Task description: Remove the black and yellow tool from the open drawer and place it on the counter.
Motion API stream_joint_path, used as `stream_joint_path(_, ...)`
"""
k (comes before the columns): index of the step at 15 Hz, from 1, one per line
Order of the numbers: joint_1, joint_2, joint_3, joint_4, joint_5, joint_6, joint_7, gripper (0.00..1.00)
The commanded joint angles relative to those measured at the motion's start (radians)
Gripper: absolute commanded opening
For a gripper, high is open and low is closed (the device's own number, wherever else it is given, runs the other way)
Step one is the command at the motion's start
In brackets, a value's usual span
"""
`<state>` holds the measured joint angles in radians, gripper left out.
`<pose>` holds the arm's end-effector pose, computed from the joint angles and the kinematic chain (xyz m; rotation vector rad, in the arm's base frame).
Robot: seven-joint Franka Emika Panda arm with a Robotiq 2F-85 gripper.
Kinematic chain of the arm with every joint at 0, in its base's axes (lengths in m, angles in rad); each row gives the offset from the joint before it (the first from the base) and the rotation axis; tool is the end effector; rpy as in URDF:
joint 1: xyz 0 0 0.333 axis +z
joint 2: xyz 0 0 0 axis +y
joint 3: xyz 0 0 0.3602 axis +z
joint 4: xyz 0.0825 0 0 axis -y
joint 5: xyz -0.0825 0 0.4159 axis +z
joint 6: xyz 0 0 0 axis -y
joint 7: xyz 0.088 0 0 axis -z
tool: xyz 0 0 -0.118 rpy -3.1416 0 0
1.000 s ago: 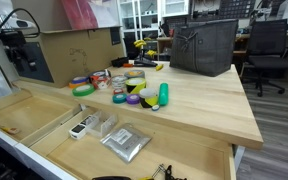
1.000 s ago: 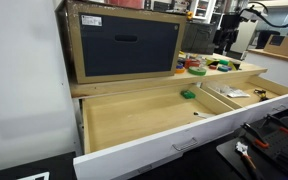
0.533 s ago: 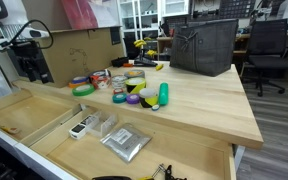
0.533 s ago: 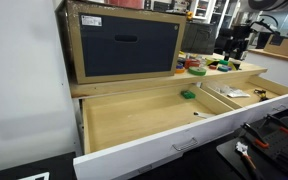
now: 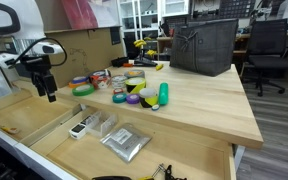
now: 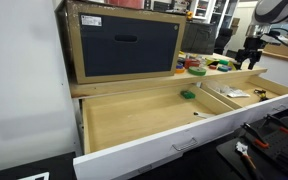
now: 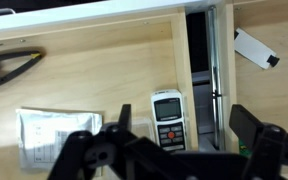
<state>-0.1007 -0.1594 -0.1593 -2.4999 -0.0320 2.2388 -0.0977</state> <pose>0.4405 -0.1178 0.3443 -3.1108 0.2148 0.1585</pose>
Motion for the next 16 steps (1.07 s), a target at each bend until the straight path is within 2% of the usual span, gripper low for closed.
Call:
stream_joint_path(1, -0.040, 0.064, -0.029, 0.011, 0.023, 0.027, -0.026, 1.00)
stream_joint_path(7, -0.102, 0.155, -0.076, 0.062, 0.040, 0.034, -0.014, 1.00)
stream_joint_path(16, -0.194, 0.237, -0.141, 0.212, 0.093, 0.017, 0.020, 1.00)
